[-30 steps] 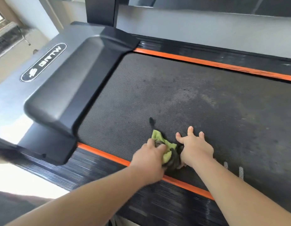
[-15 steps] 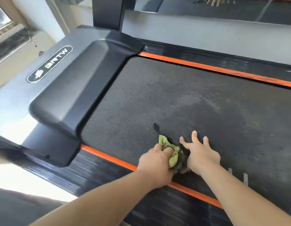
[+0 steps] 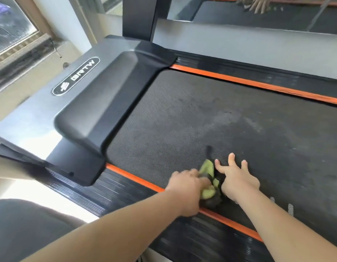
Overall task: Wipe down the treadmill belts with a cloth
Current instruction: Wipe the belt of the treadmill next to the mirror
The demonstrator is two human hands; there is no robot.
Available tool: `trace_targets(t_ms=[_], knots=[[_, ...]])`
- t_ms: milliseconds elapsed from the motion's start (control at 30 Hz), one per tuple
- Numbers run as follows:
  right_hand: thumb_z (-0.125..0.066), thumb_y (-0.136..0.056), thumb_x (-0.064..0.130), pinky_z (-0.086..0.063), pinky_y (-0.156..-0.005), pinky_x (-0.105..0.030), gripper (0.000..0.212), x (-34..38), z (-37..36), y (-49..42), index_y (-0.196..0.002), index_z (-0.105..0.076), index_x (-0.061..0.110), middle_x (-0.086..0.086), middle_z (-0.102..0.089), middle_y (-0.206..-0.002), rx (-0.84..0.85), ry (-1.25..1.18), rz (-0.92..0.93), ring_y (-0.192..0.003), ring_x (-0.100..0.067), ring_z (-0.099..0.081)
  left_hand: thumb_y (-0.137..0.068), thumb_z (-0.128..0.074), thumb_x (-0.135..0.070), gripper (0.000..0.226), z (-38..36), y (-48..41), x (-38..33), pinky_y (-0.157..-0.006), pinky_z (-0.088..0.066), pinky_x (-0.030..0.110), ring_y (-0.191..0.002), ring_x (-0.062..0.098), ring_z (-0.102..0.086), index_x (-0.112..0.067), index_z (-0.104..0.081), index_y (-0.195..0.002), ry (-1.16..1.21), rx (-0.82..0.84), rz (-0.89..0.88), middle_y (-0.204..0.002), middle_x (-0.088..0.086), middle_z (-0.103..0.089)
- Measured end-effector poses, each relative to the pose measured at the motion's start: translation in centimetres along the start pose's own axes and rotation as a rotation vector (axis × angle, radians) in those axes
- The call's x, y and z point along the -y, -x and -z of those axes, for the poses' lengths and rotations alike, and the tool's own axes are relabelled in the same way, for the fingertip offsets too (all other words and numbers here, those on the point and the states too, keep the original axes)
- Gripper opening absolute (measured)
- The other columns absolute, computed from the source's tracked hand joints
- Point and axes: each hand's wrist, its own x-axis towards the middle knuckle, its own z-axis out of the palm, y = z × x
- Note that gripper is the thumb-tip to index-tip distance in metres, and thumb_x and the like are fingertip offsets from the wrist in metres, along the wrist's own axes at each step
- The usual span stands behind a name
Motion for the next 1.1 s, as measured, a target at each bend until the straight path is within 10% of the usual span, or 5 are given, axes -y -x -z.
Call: trace_targets(t_ms=[233, 367, 633, 900, 1100], knots=[[-0.091, -0.069, 0.052, -0.047, -0.107, -0.052, 0.124, -0.2, -0.1, 0.0, -0.153, 0.0, 0.063, 0.012, 0.028, -0.166, 0.034, 0.019, 0.023, -0.157, -0.03, 0.017, -0.086, -0.064, -0.027, 0.059, 1.1, 1.3, 9.5, -0.095, -0.046, 0.04, -0.121, 0.027, -0.049, -0.045, -0.041, -0.138, -0.224, -0.121, 0.142, -0.127, -0.001, -0.041], [-0.091, -0.07, 0.051, -0.046, -0.108, -0.053, 0.124, -0.1, 0.0, 0.2, -0.154, -0.001, 0.062, 0.011, 0.028, -0.166, 0.03, 0.005, 0.027, -0.156, -0.031, 0.018, -0.085, -0.068, -0.03, 0.057, 1.2, 1.3, 10.0, -0.086, -0.05, 0.041, -0.119, 0.027, -0.05, -0.044, -0.044, -0.134, -0.051, -0.121, 0.277, -0.125, -0.003, -0.04], [-0.056, -0.085, -0.005, -0.048, -0.105, -0.047, 0.111, -0.2, 0.0, 0.0, -0.154, -0.003, 0.063, 0.014, 0.026, -0.167, 0.002, 0.006, 0.011, -0.157, -0.027, 0.015, -0.088, -0.068, -0.024, 0.059, -1.0, -0.9, 1.9, -0.092, -0.047, 0.042, -0.112, 0.024, -0.049, -0.046, -0.044, -0.138, -0.018, -0.104, -0.278, -0.126, -0.003, -0.043], [-0.088, -0.071, 0.05, -0.049, -0.104, -0.052, 0.124, 0.0, -0.2, -0.1, -0.153, 0.003, 0.064, 0.014, 0.032, -0.165, 0.036, 0.016, 0.009, -0.156, -0.027, 0.02, -0.086, -0.059, -0.018, 0.063, 0.5, 1.2, 14.6, -0.089, -0.051, 0.049, -0.118, 0.035, -0.049, -0.039, -0.042, -0.143, 0.148, -0.374, 0.572, -0.127, 0.006, -0.041], [-0.065, -0.088, 0.006, -0.047, -0.107, -0.047, 0.108, 0.2, 0.3, 0.7, -0.153, -0.002, 0.064, 0.013, 0.028, -0.167, 0.012, -0.007, -0.015, -0.158, -0.025, 0.015, -0.084, -0.067, -0.021, 0.066, -1.8, 0.1, 0.7, -0.092, -0.052, 0.045, -0.116, 0.031, -0.054, -0.044, -0.036, -0.137, 0.234, -0.121, -0.004, -0.124, 0.001, -0.041]])
